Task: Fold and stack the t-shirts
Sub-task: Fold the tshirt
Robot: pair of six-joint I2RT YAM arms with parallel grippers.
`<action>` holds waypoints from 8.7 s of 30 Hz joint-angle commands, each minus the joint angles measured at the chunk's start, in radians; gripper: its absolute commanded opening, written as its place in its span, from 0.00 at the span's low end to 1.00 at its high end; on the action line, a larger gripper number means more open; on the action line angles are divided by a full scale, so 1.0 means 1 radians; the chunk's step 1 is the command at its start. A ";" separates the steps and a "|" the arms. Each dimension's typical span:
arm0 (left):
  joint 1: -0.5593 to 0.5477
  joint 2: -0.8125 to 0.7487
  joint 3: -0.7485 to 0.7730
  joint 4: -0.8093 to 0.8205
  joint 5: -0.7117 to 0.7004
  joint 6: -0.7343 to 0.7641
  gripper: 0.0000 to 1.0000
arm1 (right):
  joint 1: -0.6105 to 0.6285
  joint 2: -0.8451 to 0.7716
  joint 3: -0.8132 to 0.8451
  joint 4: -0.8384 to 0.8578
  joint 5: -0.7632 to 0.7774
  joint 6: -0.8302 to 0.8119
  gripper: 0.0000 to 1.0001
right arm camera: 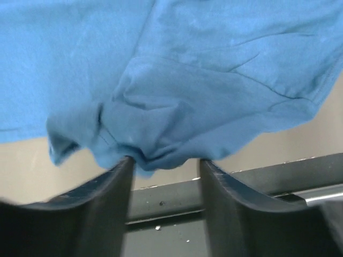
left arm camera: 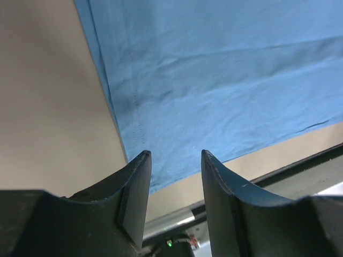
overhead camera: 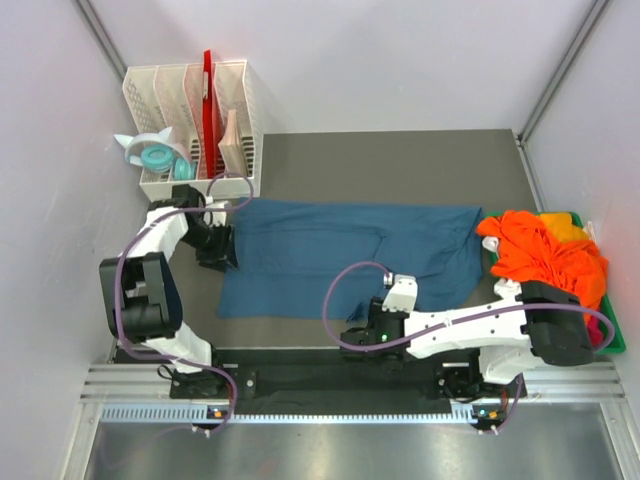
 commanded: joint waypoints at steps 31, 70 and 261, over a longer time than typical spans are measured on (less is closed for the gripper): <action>-0.274 0.253 0.234 0.361 -0.107 -0.079 0.43 | -0.858 0.345 0.358 0.497 -0.271 -0.944 0.00; -0.281 0.666 0.756 0.192 -0.190 -0.134 0.45 | -1.073 0.673 0.685 0.534 -0.439 -1.094 0.00; 0.035 -0.231 -0.007 0.022 -0.009 -0.024 0.00 | 0.030 0.064 0.206 -0.322 0.018 0.152 0.00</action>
